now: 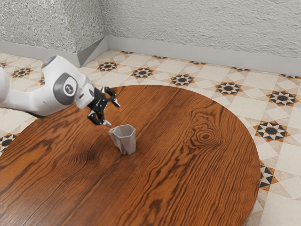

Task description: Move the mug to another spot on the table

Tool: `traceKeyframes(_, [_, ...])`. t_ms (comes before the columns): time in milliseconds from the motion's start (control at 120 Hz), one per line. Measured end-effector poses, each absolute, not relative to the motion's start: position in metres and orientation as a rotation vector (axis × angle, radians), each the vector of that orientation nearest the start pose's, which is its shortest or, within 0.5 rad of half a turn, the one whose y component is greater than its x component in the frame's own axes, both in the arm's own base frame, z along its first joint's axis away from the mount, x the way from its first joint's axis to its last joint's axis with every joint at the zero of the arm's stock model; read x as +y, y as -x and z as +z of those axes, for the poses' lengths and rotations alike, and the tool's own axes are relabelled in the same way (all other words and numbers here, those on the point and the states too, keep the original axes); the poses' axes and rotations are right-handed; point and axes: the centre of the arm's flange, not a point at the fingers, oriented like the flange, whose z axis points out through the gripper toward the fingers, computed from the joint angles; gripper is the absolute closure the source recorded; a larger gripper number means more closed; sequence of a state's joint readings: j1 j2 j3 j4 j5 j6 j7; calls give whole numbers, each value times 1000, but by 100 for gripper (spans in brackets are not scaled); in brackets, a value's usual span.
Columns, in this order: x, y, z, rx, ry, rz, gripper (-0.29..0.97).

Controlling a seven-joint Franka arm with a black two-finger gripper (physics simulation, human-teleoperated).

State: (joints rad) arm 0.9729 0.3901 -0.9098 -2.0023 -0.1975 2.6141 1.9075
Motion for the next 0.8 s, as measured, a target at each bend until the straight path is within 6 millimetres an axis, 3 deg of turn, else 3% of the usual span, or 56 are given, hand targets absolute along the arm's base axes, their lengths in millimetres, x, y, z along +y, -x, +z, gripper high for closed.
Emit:
traceKeyframes(350, [26,-618,548,2079,1881,-603,0])
traceKeyframes(533, [-6,-614,583,2038,1989,-376,0])
traceKeyframes(800, [-3,-599,593,1675,2418,-166,0])
